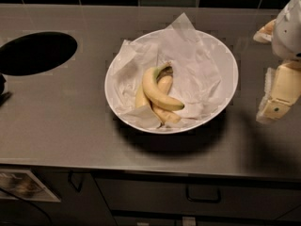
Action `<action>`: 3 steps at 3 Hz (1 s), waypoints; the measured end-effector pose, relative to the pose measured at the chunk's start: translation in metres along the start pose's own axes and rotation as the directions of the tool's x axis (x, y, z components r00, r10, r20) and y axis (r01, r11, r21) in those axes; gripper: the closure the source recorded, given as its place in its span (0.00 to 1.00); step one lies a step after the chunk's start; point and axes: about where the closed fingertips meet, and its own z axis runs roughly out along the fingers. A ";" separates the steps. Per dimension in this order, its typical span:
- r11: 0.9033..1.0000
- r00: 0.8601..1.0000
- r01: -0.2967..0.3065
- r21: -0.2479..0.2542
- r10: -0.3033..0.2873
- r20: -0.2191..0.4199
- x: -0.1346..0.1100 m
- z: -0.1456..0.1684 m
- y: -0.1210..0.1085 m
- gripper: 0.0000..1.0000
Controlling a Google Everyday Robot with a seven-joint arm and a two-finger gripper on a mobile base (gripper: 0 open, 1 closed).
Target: Pick banana from white bowl
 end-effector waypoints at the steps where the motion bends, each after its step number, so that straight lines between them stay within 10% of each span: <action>1: 1.000 1.000 0.000 0.002 0.000 0.004 -0.001 0.000 0.000 0.00; 3: 0.999 0.970 0.006 -0.036 0.003 0.243 -0.076 0.005 0.009 0.00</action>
Offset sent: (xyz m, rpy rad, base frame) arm 0.0063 0.0623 0.0085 0.2410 -0.0283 0.0881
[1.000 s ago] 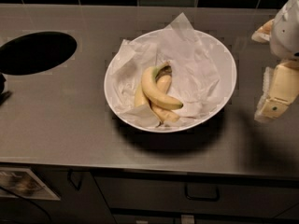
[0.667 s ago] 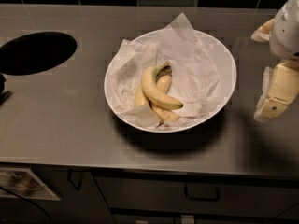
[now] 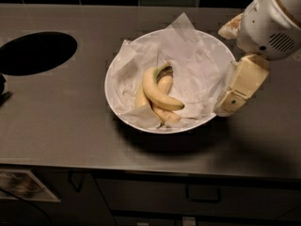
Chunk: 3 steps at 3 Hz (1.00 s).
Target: Pick banana from white bowl
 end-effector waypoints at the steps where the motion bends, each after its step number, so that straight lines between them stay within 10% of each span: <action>1: 0.997 0.997 -0.027 -0.066 0.032 0.068 -0.035 0.034 0.014 0.00; 3: 0.997 0.998 -0.057 -0.060 0.059 0.034 -0.044 0.046 0.009 0.00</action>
Offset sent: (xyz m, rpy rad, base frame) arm 0.0027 0.0402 -0.0153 0.0711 0.0421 0.0168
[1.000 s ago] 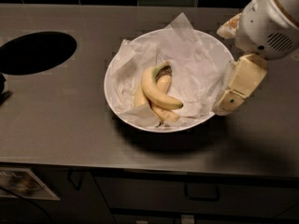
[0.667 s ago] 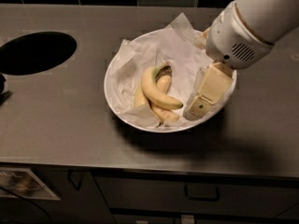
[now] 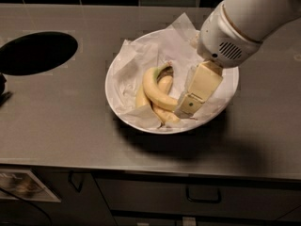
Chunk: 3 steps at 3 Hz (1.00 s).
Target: Pick banana from white bowl
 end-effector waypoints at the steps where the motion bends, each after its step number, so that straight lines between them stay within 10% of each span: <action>1: 0.997 0.997 -0.069 0.031 0.070 -0.028 -0.004 0.016 -0.007 0.16; 3: 0.988 0.990 -0.134 0.073 0.136 -0.021 -0.007 0.044 -0.014 0.42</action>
Offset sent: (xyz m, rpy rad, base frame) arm 0.0315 0.0254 -0.0387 -0.0180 0.0116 -0.1810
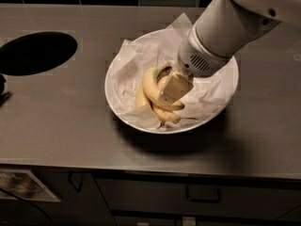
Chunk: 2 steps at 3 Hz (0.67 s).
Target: Pick banana from white bowl
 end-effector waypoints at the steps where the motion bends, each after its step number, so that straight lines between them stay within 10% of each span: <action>1: 1.000 1.000 -0.012 -0.003 0.012 0.009 -0.003 0.015 0.000 0.44; 2: 1.000 1.000 -0.018 -0.009 0.018 0.013 -0.005 0.025 0.002 0.56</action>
Offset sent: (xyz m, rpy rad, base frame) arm 0.0119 0.0209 -0.0322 0.0306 0.0199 -0.0175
